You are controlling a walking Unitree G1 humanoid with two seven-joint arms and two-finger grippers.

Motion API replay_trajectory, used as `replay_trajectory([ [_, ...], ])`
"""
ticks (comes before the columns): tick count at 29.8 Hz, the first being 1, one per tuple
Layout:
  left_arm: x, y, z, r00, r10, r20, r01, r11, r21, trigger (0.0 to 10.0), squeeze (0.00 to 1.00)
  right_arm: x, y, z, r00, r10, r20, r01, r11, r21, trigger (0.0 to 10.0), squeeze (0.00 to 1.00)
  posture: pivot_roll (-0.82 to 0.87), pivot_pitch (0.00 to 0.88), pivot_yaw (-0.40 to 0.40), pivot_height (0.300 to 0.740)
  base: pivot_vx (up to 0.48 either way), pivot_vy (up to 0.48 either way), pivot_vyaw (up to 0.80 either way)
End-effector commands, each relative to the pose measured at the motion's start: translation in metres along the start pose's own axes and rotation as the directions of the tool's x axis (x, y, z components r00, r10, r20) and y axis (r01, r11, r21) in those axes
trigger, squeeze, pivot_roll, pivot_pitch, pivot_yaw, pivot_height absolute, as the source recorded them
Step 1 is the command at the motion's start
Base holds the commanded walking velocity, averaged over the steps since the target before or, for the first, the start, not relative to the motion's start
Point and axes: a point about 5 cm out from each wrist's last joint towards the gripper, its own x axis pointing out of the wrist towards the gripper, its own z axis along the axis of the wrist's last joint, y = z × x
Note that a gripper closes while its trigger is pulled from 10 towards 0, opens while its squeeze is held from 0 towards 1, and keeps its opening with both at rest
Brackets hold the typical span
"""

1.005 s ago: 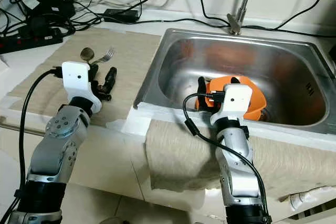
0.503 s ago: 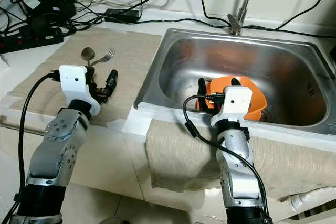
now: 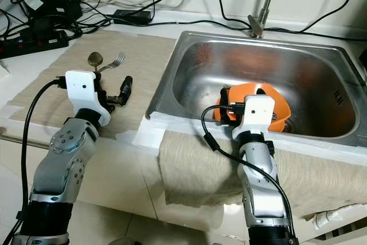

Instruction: Kitchen organization

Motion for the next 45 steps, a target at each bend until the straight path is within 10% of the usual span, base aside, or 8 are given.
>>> replay_trajectory([
  [1,0.003,0.0,0.004,1.0,-0.006,0.005,0.006,1.0,0.007,10.0,1.0,0.002,0.001,0.0,1.0,-0.002,-0.005,0.002,1.0,0.01,10.0,1.0,-0.02,0.0,0.037,0.736,0.0,0.0,0.0],
  [10,0.005,0.001,0.004,1.0,-0.001,-0.005,0.001,1.0,0.03,10.0,1.0,0.005,0.006,0.005,1.0,0.019,0.016,-0.018,1.0,-0.015,10.0,1.0,-0.01,0.0,0.033,0.736,0.0,0.0,0.0],
  [11,0.007,0.003,0.004,1.0,0.002,-0.009,-0.002,0.999,0.034,10.0,0.0,0.005,0.007,0.007,0.999,0.026,0.024,-0.026,0.999,-0.022,10.0,0.0,-0.01,0.0,0.034,0.736,0.0,0.0,0.0],
  [45,0.061,0.055,0.006,0.97,0.157,-0.184,-0.13,0.98,0.149,10.0,0.0,-0.003,0.012,0.008,0.999,0.025,0.028,-0.025,0.999,-0.02,10.0,0.0,-0.05,0.0,0.064,0.736,0.0,0.0,0.0],
])
